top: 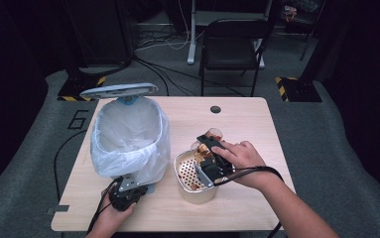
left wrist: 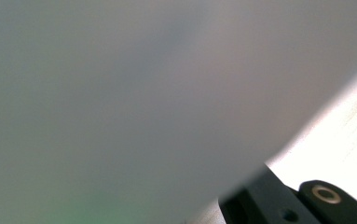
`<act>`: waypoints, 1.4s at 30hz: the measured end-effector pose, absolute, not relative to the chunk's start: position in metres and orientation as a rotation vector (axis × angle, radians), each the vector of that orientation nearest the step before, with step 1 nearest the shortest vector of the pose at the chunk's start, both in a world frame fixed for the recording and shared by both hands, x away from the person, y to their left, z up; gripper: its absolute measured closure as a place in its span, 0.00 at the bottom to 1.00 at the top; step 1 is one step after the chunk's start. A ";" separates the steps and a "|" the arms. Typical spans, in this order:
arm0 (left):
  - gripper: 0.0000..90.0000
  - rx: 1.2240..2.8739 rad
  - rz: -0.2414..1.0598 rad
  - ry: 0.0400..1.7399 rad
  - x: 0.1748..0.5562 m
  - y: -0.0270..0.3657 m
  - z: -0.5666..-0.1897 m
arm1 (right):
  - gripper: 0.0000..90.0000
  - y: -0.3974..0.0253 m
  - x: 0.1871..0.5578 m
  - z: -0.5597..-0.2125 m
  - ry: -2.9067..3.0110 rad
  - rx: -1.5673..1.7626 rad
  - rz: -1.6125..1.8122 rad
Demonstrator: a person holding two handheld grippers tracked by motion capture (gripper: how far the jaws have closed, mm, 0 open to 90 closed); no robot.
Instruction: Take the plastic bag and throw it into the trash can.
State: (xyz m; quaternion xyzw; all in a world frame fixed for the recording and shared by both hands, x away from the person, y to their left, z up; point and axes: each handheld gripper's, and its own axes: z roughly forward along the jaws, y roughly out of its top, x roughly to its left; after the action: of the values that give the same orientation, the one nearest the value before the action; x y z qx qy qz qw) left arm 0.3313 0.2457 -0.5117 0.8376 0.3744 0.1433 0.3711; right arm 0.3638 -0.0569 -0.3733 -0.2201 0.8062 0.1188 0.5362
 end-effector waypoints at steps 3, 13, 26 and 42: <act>1.00 2.147 0.367 0.955 0.331 0.246 -0.512 | 0.42 -0.056 0.362 -0.376 1.887 -0.553 0.246; 1.00 2.156 0.374 0.954 0.331 0.246 -0.511 | 0.42 -0.053 0.352 -0.387 1.678 -0.744 0.064; 1.00 2.181 0.379 0.949 0.332 0.248 -0.511 | 0.42 -0.053 0.350 -0.410 1.522 -0.921 -0.068; 1.00 2.145 0.365 0.958 0.331 0.246 -0.512 | 0.42 -0.053 0.349 -0.406 1.495 -0.968 -0.089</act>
State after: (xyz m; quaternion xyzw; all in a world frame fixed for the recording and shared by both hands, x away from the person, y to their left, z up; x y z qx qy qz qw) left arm 0.3314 0.2459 -0.5118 0.8371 0.3739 0.1424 0.3731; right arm 0.3489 -0.0534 -0.4062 -0.4223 0.6524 -0.0387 0.6281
